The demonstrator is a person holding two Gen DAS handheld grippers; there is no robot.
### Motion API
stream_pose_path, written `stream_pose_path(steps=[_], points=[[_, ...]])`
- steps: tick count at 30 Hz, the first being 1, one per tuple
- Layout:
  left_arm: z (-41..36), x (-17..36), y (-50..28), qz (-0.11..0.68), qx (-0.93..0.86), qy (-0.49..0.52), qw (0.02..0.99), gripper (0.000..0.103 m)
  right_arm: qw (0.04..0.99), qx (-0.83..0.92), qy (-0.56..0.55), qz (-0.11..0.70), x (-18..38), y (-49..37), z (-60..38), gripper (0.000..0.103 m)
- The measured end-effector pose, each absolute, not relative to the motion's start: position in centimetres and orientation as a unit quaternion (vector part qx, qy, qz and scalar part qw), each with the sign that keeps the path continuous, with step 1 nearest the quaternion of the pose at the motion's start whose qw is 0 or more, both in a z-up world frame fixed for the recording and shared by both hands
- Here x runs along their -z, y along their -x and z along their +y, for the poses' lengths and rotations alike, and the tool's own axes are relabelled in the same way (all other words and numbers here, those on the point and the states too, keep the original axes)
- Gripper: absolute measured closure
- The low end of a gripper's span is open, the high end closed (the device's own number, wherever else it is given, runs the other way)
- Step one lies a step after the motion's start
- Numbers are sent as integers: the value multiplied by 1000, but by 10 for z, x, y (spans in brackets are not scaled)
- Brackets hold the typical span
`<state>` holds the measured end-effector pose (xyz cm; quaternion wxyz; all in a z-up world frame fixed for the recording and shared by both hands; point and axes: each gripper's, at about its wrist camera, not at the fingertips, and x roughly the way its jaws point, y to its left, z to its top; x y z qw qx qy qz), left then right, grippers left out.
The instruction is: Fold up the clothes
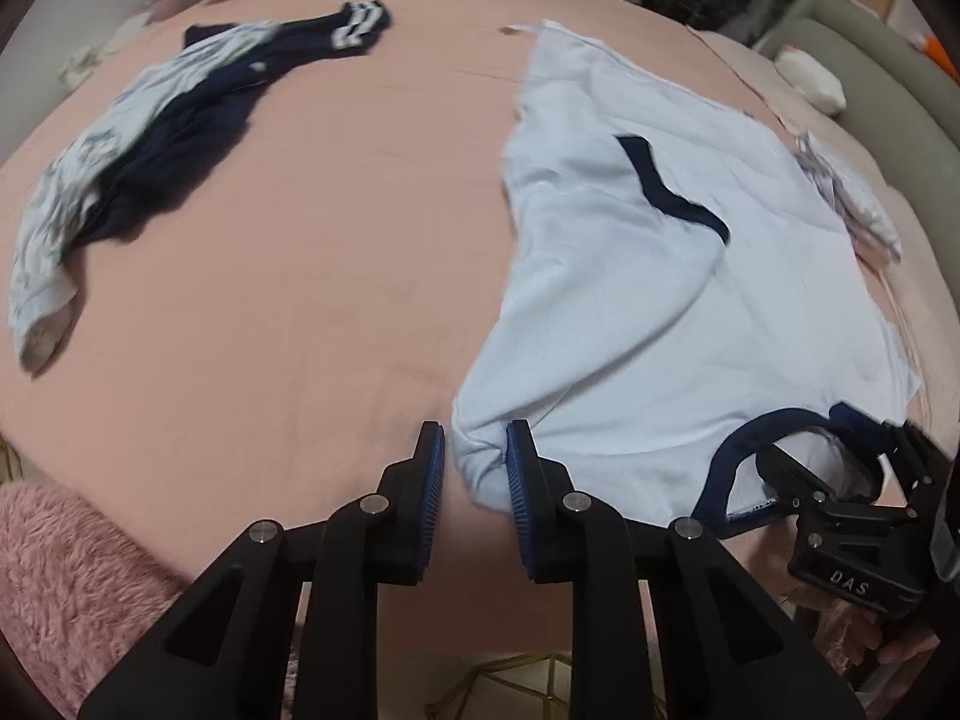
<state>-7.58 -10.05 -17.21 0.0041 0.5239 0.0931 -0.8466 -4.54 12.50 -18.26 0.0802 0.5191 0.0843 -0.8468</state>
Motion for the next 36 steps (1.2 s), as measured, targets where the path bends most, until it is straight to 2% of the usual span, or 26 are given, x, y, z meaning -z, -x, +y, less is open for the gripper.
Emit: stream_pose_path(steps=[4, 6, 7, 11, 14, 17, 20, 23, 30, 32, 33, 36], points=[[-99, 154, 72, 118, 868, -481, -22, 79, 88, 848, -517, 74, 177, 40, 130, 13], [-98, 144, 70, 130, 879, -458, -38, 68, 93, 851, -514, 60, 175, 36, 134, 13], [-94, 145, 74, 122, 880, -456, -39, 66, 92, 852, -513, 53, 175, 35, 137, 13], [-81, 181, 87, 70, 846, -528, -38, 66, 75, 849, -520, 51, 172, 35, 146, 13], [-76, 166, 78, 55, 866, -495, -49, 66, 59, 852, -518, 47, 160, 31, 165, 15], [-78, 149, 74, 73, 891, -443, -64, 66, 31, 865, -501, 29, 149, 20, 197, 13], [-70, 160, 90, 82, 879, -462, -81, 66, 0, 863, -505, 21, 158, 15, 221, 13], [-58, 177, 93, 53, 864, -496, -74, 66, -8, 851, -525, 26, 170, 20, 229, 15], [-10, 147, 70, 14, 886, -437, -152, 66, -48, 872, -486, -40, 147, -2, 269, 15], [12, 150, 76, 7, 877, -446, -180, 66, -65, 865, -494, -60, 152, -2, 282, 22], [24, 154, 80, -3, 872, -452, -189, 66, -69, 860, -502, -68, 155, -1, 286, 29], [56, 157, 86, -33, 865, -455, -211, 66, -79, 860, -496, -92, 155, -4, 298, 31]])
